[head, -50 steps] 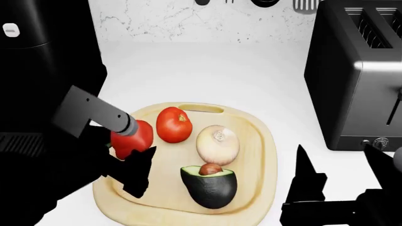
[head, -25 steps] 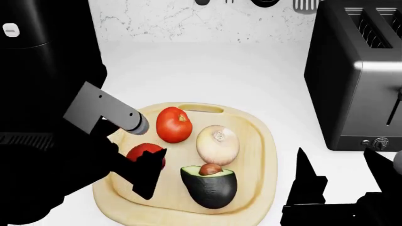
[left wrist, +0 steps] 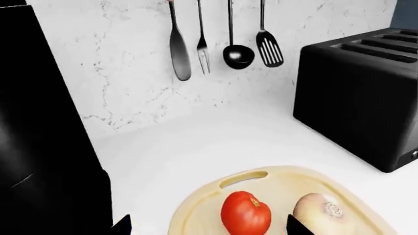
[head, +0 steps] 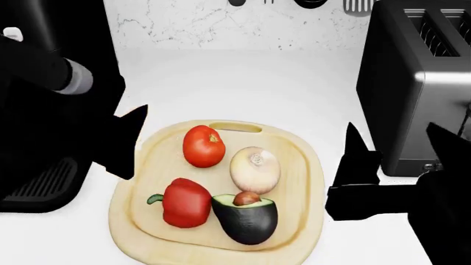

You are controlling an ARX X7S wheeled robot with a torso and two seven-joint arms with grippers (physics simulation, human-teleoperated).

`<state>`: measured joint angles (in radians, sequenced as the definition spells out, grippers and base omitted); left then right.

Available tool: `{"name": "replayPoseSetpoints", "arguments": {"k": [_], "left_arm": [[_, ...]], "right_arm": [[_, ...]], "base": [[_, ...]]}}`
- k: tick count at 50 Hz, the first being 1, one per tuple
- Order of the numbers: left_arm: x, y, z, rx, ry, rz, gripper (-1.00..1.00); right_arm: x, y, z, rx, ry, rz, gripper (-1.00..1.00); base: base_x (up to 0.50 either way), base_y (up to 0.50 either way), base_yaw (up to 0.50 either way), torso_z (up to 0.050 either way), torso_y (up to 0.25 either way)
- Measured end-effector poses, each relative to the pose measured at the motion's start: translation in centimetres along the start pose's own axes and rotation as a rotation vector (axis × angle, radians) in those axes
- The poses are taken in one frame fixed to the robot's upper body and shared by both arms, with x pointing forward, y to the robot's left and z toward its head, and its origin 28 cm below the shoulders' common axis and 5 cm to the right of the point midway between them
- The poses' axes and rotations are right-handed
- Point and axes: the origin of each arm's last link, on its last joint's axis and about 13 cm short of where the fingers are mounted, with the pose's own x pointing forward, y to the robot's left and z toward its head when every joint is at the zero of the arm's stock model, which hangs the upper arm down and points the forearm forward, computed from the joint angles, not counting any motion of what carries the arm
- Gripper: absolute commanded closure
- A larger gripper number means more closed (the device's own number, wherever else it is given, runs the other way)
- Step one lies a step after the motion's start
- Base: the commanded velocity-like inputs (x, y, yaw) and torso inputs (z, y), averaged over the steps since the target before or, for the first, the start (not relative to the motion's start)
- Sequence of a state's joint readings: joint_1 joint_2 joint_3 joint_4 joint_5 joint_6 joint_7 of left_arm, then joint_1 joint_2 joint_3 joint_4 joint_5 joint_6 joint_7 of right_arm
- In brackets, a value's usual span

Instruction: Place the avocado, onion, tomato and bell pepper on the cutting board.

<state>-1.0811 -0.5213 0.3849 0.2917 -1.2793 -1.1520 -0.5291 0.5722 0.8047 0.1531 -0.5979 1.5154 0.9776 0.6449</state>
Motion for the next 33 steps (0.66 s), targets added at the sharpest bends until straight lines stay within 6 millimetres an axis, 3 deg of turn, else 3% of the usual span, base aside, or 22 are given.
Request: {"name": "replayPoseSetpoints", "arguments": {"k": [12,19,33], "left_arm": [[-1.1,0.5,3.9,0.000,-0.084,0.032,-1.00],[-1.9,0.7,6.2,0.013,-0.127,0.040,-1.00],[-5.4,0.7,9.2,0.041,-0.198,0.061,-1.00]], "right_arm": [[3.0,0.7,5.6,-0.038,-0.055,0.030,-1.00],[3.3,1.2,8.6,-0.080,-0.097,0.044,-1.00],[2.4,1.6,10.8,-0.117,-0.212,0.035,-1.00]], "base": [[0.00,0.00,0.00,0.000,0.000],[0.00,0.00,0.00,0.000,0.000],[0.00,0.00,0.00,0.000,0.000]]}}
